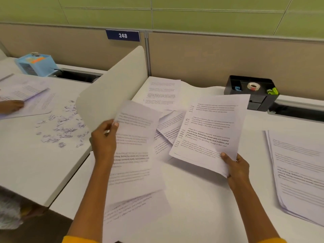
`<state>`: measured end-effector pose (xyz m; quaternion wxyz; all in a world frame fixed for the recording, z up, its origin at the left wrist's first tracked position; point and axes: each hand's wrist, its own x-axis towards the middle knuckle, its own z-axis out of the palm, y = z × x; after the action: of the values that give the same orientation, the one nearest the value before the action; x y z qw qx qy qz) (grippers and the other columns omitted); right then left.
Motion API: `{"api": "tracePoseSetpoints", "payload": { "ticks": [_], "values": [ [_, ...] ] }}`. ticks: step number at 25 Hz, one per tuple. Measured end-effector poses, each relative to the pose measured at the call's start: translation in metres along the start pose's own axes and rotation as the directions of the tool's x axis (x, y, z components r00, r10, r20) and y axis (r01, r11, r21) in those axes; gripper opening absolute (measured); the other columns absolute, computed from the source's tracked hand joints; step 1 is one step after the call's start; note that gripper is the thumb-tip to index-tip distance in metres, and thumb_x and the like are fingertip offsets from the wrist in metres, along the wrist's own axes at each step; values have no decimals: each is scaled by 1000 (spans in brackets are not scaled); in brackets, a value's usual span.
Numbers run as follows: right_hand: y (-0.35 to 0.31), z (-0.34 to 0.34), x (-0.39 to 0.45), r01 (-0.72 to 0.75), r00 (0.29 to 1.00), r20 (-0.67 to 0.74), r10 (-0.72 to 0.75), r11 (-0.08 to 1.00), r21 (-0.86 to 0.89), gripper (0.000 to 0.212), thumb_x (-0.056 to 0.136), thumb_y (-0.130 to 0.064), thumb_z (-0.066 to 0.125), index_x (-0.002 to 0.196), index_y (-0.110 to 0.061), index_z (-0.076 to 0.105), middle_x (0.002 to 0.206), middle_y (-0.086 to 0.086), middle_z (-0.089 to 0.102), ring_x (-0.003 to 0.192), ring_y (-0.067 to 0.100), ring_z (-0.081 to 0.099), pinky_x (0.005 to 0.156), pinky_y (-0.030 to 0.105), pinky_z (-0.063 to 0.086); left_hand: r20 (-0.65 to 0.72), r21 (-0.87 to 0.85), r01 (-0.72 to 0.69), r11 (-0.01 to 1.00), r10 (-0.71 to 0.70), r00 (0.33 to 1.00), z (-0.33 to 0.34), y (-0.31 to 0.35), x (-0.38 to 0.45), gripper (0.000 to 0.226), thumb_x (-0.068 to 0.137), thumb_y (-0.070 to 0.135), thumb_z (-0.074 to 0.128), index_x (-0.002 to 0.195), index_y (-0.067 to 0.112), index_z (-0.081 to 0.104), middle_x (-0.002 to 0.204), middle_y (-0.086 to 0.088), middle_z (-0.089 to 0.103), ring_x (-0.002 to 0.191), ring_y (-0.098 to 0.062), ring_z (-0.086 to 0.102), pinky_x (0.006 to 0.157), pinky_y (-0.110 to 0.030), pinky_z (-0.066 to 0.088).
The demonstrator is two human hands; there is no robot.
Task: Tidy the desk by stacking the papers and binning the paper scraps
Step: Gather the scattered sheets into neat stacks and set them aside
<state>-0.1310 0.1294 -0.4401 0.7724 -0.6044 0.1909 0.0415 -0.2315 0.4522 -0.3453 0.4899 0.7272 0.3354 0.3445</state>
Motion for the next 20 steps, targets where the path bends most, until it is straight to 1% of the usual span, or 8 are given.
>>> {"api": "tracePoseSetpoints", "payload": {
  "ticks": [3, 5, 7, 9, 12, 14, 17, 20],
  "values": [
    [3, -7, 1, 43, 999, -20, -43, 999, 0, 26, 83, -1, 67, 106, -12, 61, 104, 10, 66, 82, 23, 63, 76, 33, 52, 40, -215, -8, 977, 17, 999, -10, 28, 6, 6, 89, 23, 63, 93, 24, 67, 86, 4, 66, 74, -9, 61, 66, -25, 53],
    [4, -8, -1, 49, 999, -6, -50, 998, -40, 24, 84, -4, 67, 105, -13, 61, 99, 6, 67, 81, 20, 64, 76, 33, 52, 82, -334, 69, 940, -44, 996, -14, 43, 7, 6, 88, 23, 64, 90, 29, 66, 88, 6, 68, 76, -9, 65, 65, -24, 56],
    [4, -4, -5, 54, 998, 42, -51, 995, -85, 22, 83, -8, 68, 104, -14, 62, 93, 0, 68, 80, 16, 65, 72, 30, 52, 130, -434, 170, 885, -125, 984, -9, 52, 10, 7, 87, 21, 64, 92, 25, 66, 96, 3, 70, 83, -11, 67, 70, -26, 58],
    [4, 2, -11, 65, 990, 131, -49, 990, -125, 20, 83, -8, 69, 102, -14, 64, 92, -1, 70, 81, 16, 67, 69, 27, 54, 163, -467, 249, 848, -194, 967, 3, 54, 13, 6, 86, 18, 65, 92, 20, 66, 97, 1, 70, 83, -12, 67, 69, -24, 57],
    [1, 12, -19, 61, 956, 293, -27, 992, -107, 19, 82, -8, 69, 100, -13, 67, 93, 1, 74, 82, 19, 71, 69, 29, 58, 229, -516, 378, 769, -301, 926, 27, 52, 11, 5, 87, 11, 64, 86, 16, 64, 86, 1, 67, 71, -10, 63, 60, -23, 56],
    [-5, 17, -22, 68, 924, 383, -17, 990, -122, 19, 82, -8, 69, 100, -13, 68, 92, 2, 75, 81, 20, 72, 66, 30, 57, 271, -538, 447, 715, -356, 894, 43, 47, 8, 6, 87, 11, 63, 85, 16, 63, 85, 0, 66, 75, -12, 62, 62, -26, 56],
    [-12, 20, -26, 88, 885, 466, -8, 985, -150, 20, 77, -10, 74, 96, -12, 70, 89, 4, 76, 78, 17, 72, 62, 26, 55, 299, -528, 498, 688, -398, 867, 61, 36, 4, 6, 89, 16, 62, 85, 20, 62, 86, 2, 65, 82, -15, 59, 70, -32, 55],
    [-15, 16, -26, 86, 863, 505, 3, 984, -153, 32, 69, -23, 71, 98, -12, 70, 92, 4, 75, 83, 19, 72, 64, 26, 55, 344, -517, 524, 677, -396, 851, 70, 25, -1, 7, 91, 16, 59, 88, 21, 61, 85, 4, 66, 79, -13, 61, 66, -31, 55]
  ]
}}
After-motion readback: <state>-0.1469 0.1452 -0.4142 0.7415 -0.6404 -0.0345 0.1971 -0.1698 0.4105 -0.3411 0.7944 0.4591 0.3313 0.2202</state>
